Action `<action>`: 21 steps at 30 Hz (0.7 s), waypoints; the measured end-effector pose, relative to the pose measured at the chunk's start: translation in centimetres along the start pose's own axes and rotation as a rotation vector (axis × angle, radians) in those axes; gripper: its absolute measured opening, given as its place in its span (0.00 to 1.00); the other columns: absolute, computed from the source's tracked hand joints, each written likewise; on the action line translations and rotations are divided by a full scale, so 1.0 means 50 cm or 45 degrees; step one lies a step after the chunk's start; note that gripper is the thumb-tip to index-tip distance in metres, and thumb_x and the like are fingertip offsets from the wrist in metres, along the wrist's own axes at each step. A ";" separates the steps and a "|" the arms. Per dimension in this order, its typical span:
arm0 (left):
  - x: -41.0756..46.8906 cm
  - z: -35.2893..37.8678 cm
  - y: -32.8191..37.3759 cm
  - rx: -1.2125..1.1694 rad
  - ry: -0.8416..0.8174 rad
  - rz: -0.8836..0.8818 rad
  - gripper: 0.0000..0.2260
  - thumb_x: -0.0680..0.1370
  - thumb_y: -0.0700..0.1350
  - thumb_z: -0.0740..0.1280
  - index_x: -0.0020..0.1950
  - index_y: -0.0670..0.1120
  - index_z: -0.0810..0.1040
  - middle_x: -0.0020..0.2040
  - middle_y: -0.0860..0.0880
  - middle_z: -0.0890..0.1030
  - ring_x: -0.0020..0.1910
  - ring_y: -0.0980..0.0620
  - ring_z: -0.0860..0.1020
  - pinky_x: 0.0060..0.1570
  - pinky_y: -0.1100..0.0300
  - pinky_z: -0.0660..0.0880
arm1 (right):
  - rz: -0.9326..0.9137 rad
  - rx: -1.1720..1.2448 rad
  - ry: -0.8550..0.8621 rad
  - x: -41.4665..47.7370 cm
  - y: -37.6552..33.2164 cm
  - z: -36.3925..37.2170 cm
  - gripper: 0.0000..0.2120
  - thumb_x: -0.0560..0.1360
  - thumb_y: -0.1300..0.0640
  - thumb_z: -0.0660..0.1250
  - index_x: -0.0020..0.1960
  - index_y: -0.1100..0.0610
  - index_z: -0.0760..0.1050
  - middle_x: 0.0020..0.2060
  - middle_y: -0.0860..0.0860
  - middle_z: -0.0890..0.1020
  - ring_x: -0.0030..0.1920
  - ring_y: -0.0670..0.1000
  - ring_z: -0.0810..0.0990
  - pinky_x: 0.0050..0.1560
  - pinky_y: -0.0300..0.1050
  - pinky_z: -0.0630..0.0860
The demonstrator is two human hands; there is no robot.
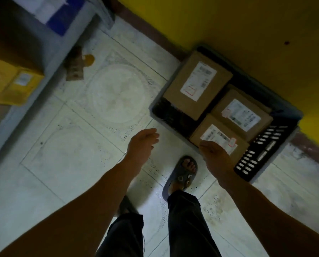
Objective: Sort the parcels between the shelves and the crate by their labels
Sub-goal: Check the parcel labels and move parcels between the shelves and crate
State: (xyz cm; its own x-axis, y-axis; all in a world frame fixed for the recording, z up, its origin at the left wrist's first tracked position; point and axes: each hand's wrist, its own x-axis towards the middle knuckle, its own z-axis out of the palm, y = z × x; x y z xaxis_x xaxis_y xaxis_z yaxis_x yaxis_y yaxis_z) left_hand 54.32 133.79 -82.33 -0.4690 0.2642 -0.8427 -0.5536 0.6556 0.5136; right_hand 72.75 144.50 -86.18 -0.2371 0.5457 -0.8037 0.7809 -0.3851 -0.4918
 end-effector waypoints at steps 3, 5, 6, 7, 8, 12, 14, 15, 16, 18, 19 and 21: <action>-0.034 -0.104 -0.019 -0.148 0.060 0.006 0.10 0.79 0.36 0.63 0.59 0.42 0.79 0.52 0.46 0.82 0.50 0.50 0.80 0.52 0.60 0.75 | -0.092 -0.165 -0.138 -0.043 -0.063 0.073 0.13 0.81 0.58 0.61 0.63 0.62 0.75 0.48 0.54 0.78 0.49 0.53 0.76 0.48 0.36 0.70; -0.061 -0.195 -0.046 -0.279 0.112 0.018 0.10 0.79 0.36 0.63 0.58 0.44 0.79 0.52 0.46 0.82 0.51 0.50 0.80 0.51 0.60 0.74 | -0.140 -0.188 -0.177 -0.079 -0.105 0.142 0.14 0.81 0.60 0.61 0.63 0.65 0.75 0.49 0.60 0.78 0.54 0.60 0.77 0.43 0.27 0.68; -0.068 -0.221 -0.057 -0.323 0.128 0.019 0.09 0.79 0.36 0.63 0.57 0.45 0.79 0.51 0.47 0.82 0.51 0.50 0.80 0.52 0.60 0.74 | -0.137 -0.198 -0.184 -0.095 -0.119 0.163 0.15 0.81 0.60 0.61 0.65 0.65 0.74 0.52 0.62 0.79 0.58 0.62 0.77 0.44 0.27 0.68; -0.087 -0.282 -0.077 -0.364 0.166 0.027 0.09 0.79 0.37 0.63 0.55 0.46 0.79 0.51 0.48 0.83 0.51 0.50 0.80 0.52 0.59 0.74 | -0.163 -0.281 -0.242 -0.117 -0.139 0.216 0.15 0.81 0.58 0.61 0.66 0.62 0.74 0.55 0.59 0.79 0.60 0.59 0.77 0.50 0.31 0.69; -0.095 -0.311 -0.093 -0.396 0.180 0.029 0.09 0.79 0.37 0.64 0.53 0.48 0.80 0.50 0.49 0.83 0.51 0.50 0.80 0.54 0.58 0.74 | -0.184 -0.344 -0.271 -0.136 -0.149 0.246 0.15 0.81 0.57 0.61 0.66 0.58 0.74 0.56 0.54 0.79 0.59 0.54 0.77 0.54 0.36 0.70; -0.159 -0.515 -0.185 -0.621 0.315 0.039 0.08 0.79 0.37 0.64 0.53 0.48 0.80 0.48 0.50 0.83 0.49 0.50 0.80 0.51 0.58 0.73 | -0.391 -0.604 -0.395 -0.229 -0.178 0.449 0.13 0.80 0.56 0.62 0.63 0.53 0.76 0.58 0.45 0.76 0.61 0.51 0.77 0.64 0.52 0.74; -0.198 -0.617 -0.232 -0.768 0.370 0.039 0.09 0.79 0.36 0.63 0.57 0.43 0.79 0.47 0.48 0.82 0.48 0.49 0.79 0.48 0.60 0.72 | -0.427 -0.644 -0.459 -0.288 -0.195 0.554 0.11 0.78 0.57 0.64 0.59 0.50 0.77 0.61 0.47 0.78 0.61 0.51 0.78 0.64 0.55 0.74; -0.218 -0.660 -0.250 -0.825 0.394 0.043 0.10 0.79 0.35 0.63 0.59 0.41 0.78 0.47 0.48 0.82 0.47 0.49 0.79 0.47 0.60 0.72 | -0.419 -0.632 -0.481 -0.317 -0.205 0.600 0.10 0.78 0.57 0.65 0.57 0.49 0.78 0.60 0.48 0.79 0.60 0.51 0.78 0.64 0.56 0.74; -0.238 -0.714 -0.277 -0.882 0.418 0.052 0.11 0.79 0.34 0.63 0.60 0.40 0.78 0.47 0.46 0.81 0.46 0.49 0.78 0.46 0.60 0.71 | -0.414 -0.610 -0.498 -0.357 -0.217 0.660 0.09 0.78 0.57 0.65 0.56 0.48 0.78 0.59 0.48 0.80 0.59 0.51 0.79 0.64 0.56 0.74; -0.277 -0.811 -0.325 -0.949 0.468 0.051 0.11 0.79 0.34 0.63 0.60 0.39 0.78 0.50 0.44 0.81 0.46 0.49 0.79 0.48 0.59 0.72 | -0.358 -0.558 -0.524 -0.435 -0.237 0.769 0.08 0.77 0.57 0.66 0.54 0.48 0.78 0.55 0.50 0.82 0.54 0.50 0.81 0.62 0.56 0.75; -0.298 -0.862 -0.353 -0.969 0.495 0.034 0.11 0.79 0.34 0.63 0.60 0.40 0.78 0.52 0.44 0.82 0.48 0.48 0.79 0.52 0.56 0.73 | -0.338 -0.562 -0.551 -0.473 -0.242 0.825 0.07 0.77 0.58 0.66 0.53 0.48 0.78 0.51 0.50 0.83 0.51 0.51 0.82 0.61 0.56 0.76; -0.327 -0.950 -0.408 -1.006 0.543 0.027 0.11 0.79 0.35 0.63 0.59 0.42 0.79 0.54 0.44 0.82 0.51 0.47 0.80 0.58 0.53 0.73 | -0.360 -0.607 -0.597 -0.532 -0.250 0.932 0.07 0.77 0.58 0.66 0.51 0.48 0.78 0.47 0.50 0.83 0.50 0.54 0.83 0.60 0.57 0.77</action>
State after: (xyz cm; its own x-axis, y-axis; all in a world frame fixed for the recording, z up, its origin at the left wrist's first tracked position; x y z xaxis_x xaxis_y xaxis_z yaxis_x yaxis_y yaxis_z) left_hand 40.57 82.50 -71.36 -0.6131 -0.1178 -0.7811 -0.7800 -0.0661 0.6222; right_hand 42.37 100.12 -74.25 -0.6065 0.1590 -0.7791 0.7948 0.1480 -0.5885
